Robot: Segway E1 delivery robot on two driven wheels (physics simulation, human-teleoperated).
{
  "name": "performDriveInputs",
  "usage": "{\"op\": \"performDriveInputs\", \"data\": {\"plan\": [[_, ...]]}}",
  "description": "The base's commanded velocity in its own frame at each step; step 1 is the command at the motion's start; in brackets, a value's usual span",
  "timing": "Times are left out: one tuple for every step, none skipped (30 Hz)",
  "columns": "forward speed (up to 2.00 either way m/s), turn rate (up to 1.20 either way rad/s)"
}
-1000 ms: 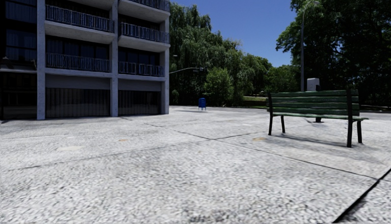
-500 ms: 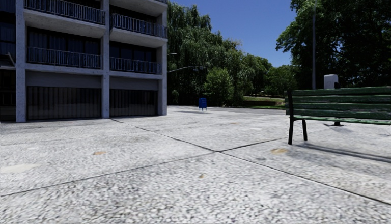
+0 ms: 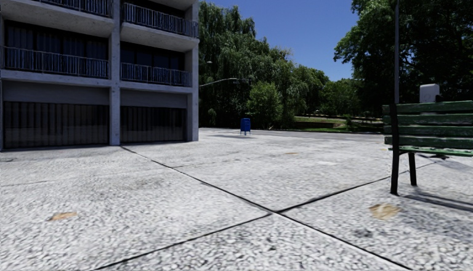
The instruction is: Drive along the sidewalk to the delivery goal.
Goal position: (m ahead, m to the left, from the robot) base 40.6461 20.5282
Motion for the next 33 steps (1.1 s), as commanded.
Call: {"op": "performDriveInputs", "data": {"plan": [[2.0,0.0],[2.0,0.0],[2.0,0.0],[2.0,0.0],[2.0,0.0],[2.0,0.0],[2.0,0.0],[2.0,0.0],[2.0,0.0],[2.0,0.0],[2.0,0.0],[2.0,0.0],[2.0,0.0],[2.0,0.0],[2.0,0.0],[2.0,0.0],[2.0,0.0],[2.0,0.0],[2.0,0.0],[2.0,0.0],[2.0,0.0],[2.0,0.0],[2.0,0.0],[2.0,0.0],[2.0,0.0],[2.0,0.0],[2.0,0.0],[2.0,0.0],[2.0,0.0],[2.0,0.0],[2.0,0.0],[2.0,0.0],[2.0,0.0]]}}
